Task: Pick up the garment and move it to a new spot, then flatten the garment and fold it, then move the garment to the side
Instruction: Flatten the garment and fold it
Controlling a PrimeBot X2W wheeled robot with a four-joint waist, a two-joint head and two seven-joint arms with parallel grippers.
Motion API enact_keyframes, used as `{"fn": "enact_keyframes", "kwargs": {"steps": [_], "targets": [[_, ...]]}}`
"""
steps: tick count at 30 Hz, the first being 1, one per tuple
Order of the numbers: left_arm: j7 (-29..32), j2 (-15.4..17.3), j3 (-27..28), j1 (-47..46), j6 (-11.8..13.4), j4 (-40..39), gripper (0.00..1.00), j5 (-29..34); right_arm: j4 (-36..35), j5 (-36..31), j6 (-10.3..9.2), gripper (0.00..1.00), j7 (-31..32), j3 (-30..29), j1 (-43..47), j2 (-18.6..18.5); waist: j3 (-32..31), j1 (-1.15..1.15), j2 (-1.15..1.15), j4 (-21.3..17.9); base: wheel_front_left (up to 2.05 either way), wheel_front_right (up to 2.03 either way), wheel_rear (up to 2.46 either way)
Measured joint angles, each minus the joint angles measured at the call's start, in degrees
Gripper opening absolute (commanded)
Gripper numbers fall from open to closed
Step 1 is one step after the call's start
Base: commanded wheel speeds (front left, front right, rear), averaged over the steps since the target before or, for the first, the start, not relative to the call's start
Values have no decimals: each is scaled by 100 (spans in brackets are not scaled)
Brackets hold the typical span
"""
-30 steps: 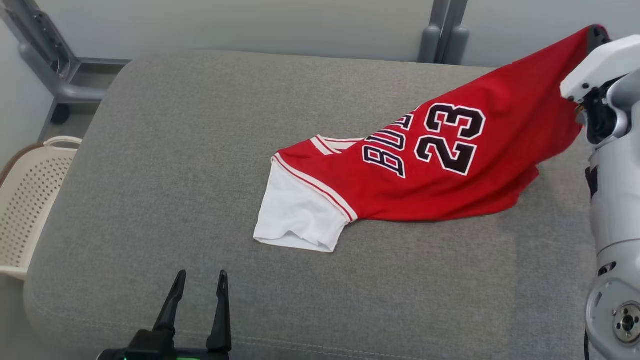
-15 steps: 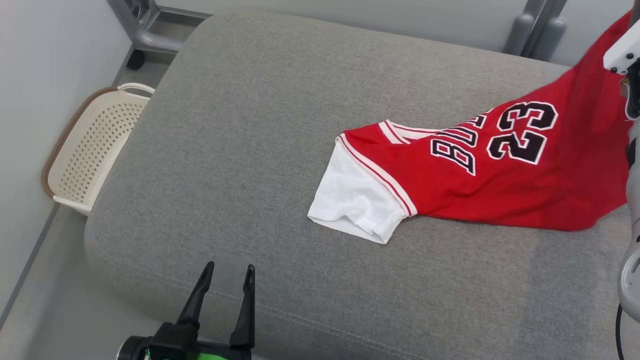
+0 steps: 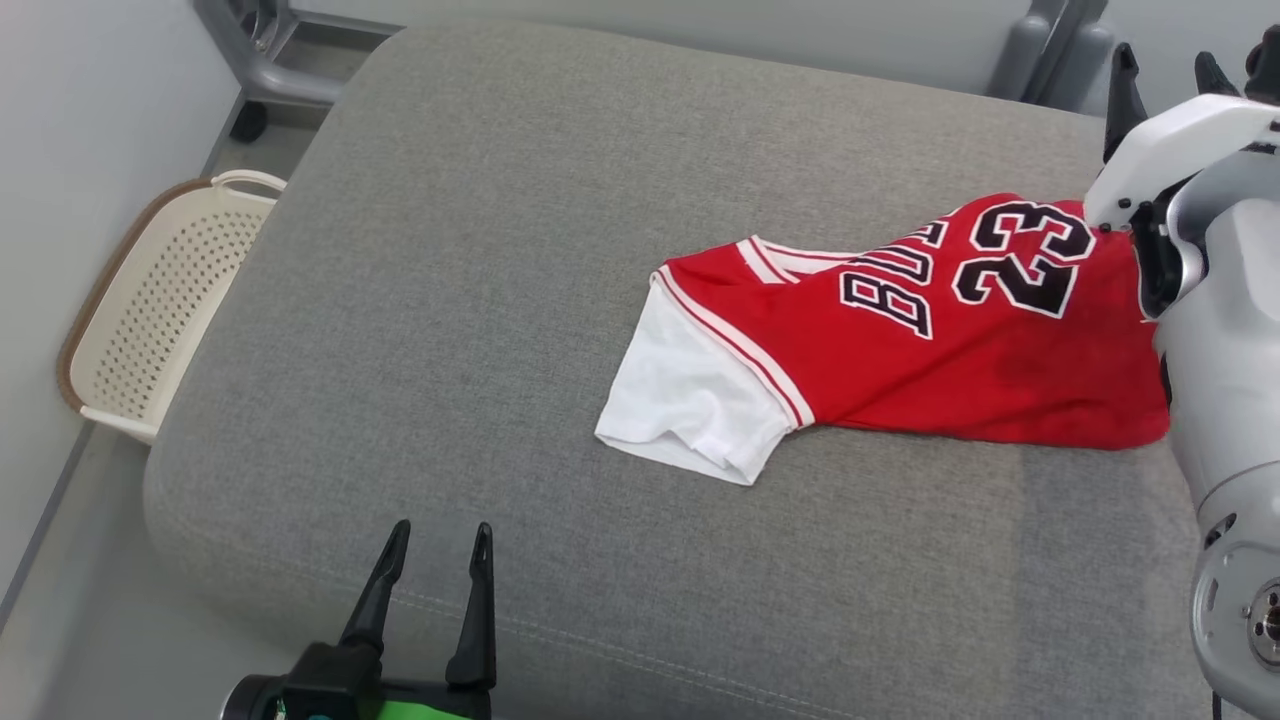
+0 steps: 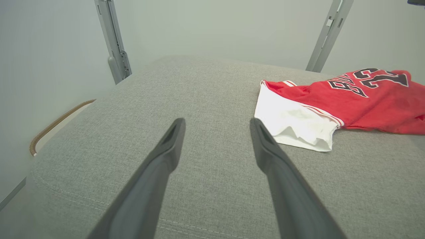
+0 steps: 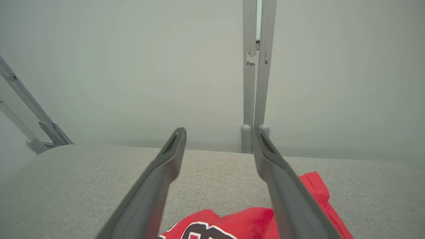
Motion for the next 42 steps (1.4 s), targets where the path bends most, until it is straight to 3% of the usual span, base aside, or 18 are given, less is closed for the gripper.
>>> {"fn": "enact_keyframes", "kwargs": {"steps": [6,13,17,29,42], "targets": [[-1,0,157,14,88,59,100,-10,-387,589,0,100,-403,628,691,141,-180,0,0,-364,0,0,0],[0,-1,321,108,207,130,100,-21,-1638,1057,-1,100,-461,1276,2073,223,-507,0,0,-710,0,0,0],[0,-1,411,196,240,187,100,-36,-2603,1113,-1,100,-477,1318,3012,296,-691,0,0,-883,0,0,0],[0,-1,661,343,266,308,100,-15,-4609,786,0,100,-227,1321,5042,708,-1138,0,0,-1225,0,0,0],[0,-1,758,405,256,409,100,18,-5452,1183,0,100,135,1666,6365,731,-1369,0,0,-1434,0,0,0]]}}
